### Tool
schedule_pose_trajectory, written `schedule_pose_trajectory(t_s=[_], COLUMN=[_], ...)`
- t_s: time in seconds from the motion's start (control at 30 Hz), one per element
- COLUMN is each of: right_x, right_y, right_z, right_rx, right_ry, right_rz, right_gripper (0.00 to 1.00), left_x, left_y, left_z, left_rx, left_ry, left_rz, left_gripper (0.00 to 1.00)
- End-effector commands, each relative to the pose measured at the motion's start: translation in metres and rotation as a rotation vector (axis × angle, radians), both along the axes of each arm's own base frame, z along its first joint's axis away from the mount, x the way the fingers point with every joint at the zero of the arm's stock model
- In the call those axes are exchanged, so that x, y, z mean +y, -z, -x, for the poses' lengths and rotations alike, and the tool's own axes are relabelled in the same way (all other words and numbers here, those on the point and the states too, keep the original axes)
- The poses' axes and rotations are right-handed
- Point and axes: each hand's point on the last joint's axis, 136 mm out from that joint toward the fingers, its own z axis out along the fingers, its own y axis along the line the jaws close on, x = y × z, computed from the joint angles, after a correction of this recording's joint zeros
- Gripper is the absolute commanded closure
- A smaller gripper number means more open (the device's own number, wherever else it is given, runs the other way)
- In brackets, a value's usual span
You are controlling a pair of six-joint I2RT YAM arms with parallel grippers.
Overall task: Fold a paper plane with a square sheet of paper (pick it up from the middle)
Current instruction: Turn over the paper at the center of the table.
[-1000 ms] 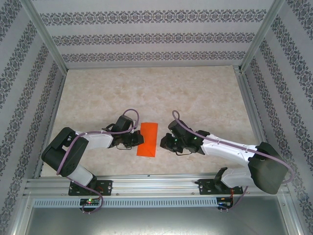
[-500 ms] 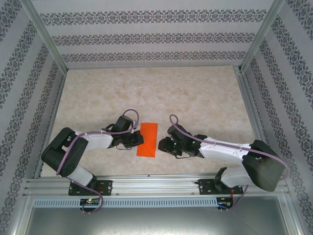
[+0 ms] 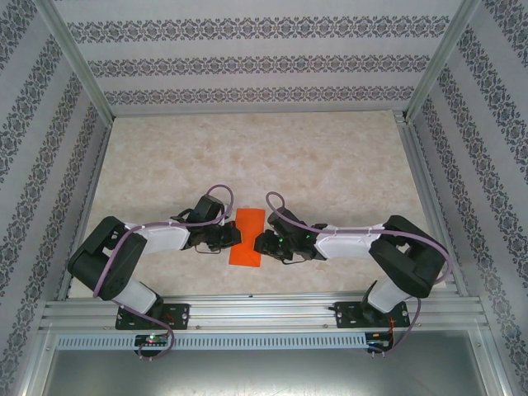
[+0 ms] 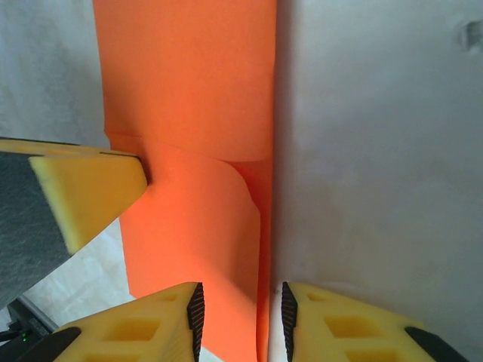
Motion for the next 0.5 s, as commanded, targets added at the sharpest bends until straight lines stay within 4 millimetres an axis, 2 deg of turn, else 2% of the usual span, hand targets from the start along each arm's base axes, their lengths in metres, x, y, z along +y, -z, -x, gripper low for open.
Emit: schedule_pose_trajectory(t_s=[0.0, 0.2, 0.37, 0.47], right_x=[0.01, 0.025, 0.028, 0.024], right_y=[0.002, 0.002, -0.005, -0.008], right_z=[-0.002, -0.004, -0.008, -0.011], right_rx=[0.008, 0.008, -0.023, -0.038], right_ry=[0.007, -0.001, 0.022, 0.041], right_rz=[-0.018, -0.084, -0.125, -0.127], right_gripper=[0.65, 0.71, 0.75, 0.74], left_x=[0.009, 0.01, 0.01, 0.01], left_y=[0.012, 0.014, 0.015, 0.013], left_z=[0.014, 0.017, 0.017, 0.017], left_rx=[0.053, 0.063, 0.064, 0.062], left_ry=[0.009, 0.016, 0.016, 0.013], left_rz=[-0.058, -0.064, -0.067, -0.065], left_gripper=[0.95, 0.95, 0.95, 0.95])
